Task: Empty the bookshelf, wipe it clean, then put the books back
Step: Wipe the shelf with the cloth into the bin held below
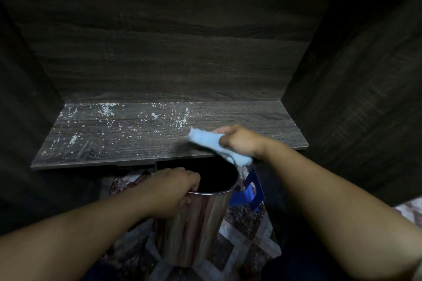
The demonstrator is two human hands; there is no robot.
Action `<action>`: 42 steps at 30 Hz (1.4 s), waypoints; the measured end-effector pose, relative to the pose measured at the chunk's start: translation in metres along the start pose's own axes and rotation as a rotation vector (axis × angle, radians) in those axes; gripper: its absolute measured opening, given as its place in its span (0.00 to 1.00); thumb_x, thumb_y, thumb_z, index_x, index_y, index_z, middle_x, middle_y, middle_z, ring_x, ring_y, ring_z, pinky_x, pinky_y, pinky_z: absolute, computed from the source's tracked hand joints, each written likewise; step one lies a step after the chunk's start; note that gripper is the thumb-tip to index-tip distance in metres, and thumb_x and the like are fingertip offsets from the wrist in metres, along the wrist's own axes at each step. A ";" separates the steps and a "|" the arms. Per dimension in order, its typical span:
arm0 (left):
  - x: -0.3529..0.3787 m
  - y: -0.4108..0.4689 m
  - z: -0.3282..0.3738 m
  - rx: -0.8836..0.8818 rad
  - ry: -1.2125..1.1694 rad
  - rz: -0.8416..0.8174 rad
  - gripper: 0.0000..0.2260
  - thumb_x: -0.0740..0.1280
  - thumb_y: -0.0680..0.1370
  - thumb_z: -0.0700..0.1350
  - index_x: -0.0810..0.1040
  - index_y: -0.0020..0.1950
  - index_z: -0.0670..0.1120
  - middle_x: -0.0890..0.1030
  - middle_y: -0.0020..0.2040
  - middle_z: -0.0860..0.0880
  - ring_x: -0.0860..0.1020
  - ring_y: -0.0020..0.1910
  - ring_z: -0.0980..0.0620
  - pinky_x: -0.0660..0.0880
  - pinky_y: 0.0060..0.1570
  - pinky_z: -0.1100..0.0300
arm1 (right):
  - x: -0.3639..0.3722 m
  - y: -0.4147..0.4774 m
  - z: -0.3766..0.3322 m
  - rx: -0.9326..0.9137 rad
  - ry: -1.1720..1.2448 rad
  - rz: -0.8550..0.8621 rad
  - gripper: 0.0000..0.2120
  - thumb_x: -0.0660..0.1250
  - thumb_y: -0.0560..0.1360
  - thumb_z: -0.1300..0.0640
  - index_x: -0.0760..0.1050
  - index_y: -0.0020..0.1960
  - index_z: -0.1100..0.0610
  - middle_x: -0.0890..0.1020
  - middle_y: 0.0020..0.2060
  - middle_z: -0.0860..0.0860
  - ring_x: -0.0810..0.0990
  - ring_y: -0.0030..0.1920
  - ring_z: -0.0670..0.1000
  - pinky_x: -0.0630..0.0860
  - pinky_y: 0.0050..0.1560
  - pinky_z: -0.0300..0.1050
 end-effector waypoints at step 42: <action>0.014 0.061 0.051 0.072 0.029 0.007 0.08 0.63 0.76 0.48 0.70 0.55 0.52 0.76 0.55 0.52 0.72 0.55 0.51 0.66 0.50 0.57 | -0.122 -0.018 0.115 0.299 -0.598 0.816 0.21 0.60 0.77 0.63 0.70 0.69 0.52 0.66 0.65 0.58 0.65 0.62 0.61 0.66 0.62 0.53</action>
Point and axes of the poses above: each hand's wrist, its own y-axis towards the middle knuckle, its own x-axis out of the palm, z = x × y, the point moved 4 cm from there along y, towards the middle knuckle
